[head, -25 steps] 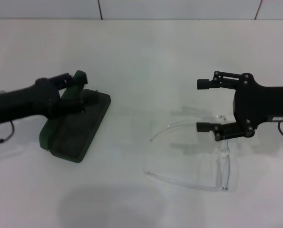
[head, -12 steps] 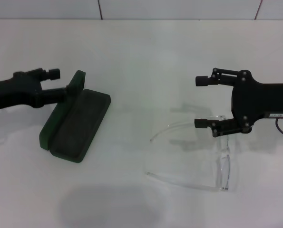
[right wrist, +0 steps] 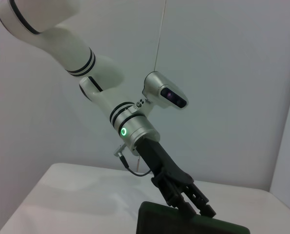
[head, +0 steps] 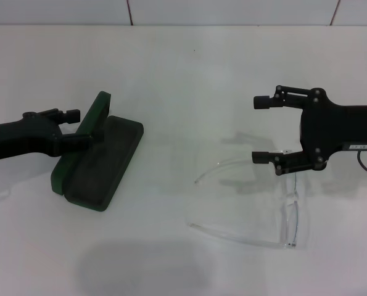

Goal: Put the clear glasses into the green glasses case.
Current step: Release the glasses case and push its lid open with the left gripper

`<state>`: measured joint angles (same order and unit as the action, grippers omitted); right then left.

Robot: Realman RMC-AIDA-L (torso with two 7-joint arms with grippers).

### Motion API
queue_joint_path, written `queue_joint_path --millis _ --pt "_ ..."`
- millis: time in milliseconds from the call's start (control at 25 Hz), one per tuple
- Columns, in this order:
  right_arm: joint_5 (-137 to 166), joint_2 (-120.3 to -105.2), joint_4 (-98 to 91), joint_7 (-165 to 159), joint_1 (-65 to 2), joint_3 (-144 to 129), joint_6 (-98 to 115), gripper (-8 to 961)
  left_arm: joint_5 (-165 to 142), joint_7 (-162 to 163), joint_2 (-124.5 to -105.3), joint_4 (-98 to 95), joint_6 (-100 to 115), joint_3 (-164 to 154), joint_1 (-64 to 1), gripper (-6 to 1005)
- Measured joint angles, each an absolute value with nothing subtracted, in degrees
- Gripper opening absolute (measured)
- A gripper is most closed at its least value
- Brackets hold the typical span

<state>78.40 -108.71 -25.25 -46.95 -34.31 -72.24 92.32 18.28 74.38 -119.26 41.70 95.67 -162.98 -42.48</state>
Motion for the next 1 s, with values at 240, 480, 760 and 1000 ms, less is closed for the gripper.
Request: queue_joint_path --millis 240,480,760,1000 --pt "78.42 -108.72 -25.31 -46.92 -34.37 -72.25 92.06 862 18.02 74.77 -119.38 41.67 93.84 -163.05 -42.23 790" --pt "78.46 -109.00 -25.32 -46.24 -34.37 -72.35 92.00 862 15.74 75.28 -119.62 41.28 90.76 -163.09 -42.87 780" --pt "78.48 -109.07 -25.31 -46.16 -34.29 -72.33 92.01 861 15.90 75.36 -119.52 40.29 88.79 -163.13 -43.20 770" --pt "78.49 -109.24 -25.31 -45.66 -33.99 -72.32 92.01 861 15.90 75.18 -119.38 39.91 88.68 -163.13 -43.24 761"
